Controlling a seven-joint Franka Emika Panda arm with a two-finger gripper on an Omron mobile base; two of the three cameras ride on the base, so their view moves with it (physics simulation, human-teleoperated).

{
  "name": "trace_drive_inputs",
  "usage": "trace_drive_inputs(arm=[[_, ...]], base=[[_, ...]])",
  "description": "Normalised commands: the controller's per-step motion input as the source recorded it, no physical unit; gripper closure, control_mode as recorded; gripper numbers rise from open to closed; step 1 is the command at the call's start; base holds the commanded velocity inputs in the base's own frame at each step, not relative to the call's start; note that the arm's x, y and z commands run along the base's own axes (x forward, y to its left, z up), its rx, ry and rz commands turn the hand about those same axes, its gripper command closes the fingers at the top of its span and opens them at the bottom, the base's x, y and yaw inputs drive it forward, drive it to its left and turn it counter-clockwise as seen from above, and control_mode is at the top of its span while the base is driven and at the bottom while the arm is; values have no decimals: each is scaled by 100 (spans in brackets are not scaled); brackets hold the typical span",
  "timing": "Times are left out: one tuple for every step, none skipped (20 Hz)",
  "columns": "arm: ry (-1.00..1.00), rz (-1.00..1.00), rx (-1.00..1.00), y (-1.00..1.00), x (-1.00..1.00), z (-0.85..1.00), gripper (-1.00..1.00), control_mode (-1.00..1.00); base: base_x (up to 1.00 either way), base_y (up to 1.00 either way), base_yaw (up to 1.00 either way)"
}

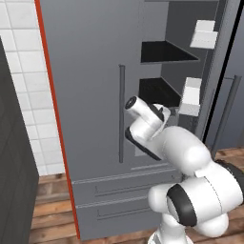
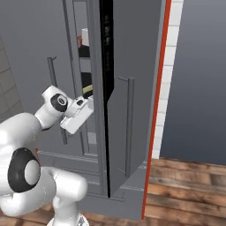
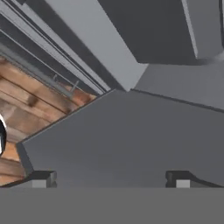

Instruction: Retrieve the butter from the fridge and place it on a plate on the dining table. Then retrieve the butter knife by the fridge and place it near the plate.

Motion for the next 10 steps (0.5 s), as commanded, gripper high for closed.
trace_drive_inputs(arm=[[25, 0, 0, -88, 41, -23, -100, -100], [22, 0, 0, -99, 27, -23, -100, -100], [16, 0, 0, -100, 0, -22, -100, -100], [8, 0, 0, -100, 0, -19, -100, -100], [4, 0, 0, -100, -4, -15, -100, -100], [1, -1, 0, -100, -21, -17, -100, -100], [0, -2, 0, -100, -34, -14, -100, -100], [0, -3, 0, -100, -50, -11, -100, -100], [0, -4, 0, -100, -71, -8, -100, -100], [-2, -4, 0, -100, -79, -3, -100, -100]], base=[[0, 0, 0], [0, 0, 0], [0, 0, 0], [0, 0, 0], [0, 0, 0], [0, 0, 0], [0, 0, 0], [0, 0, 0], [0, 0, 0], [0, 0, 0]])
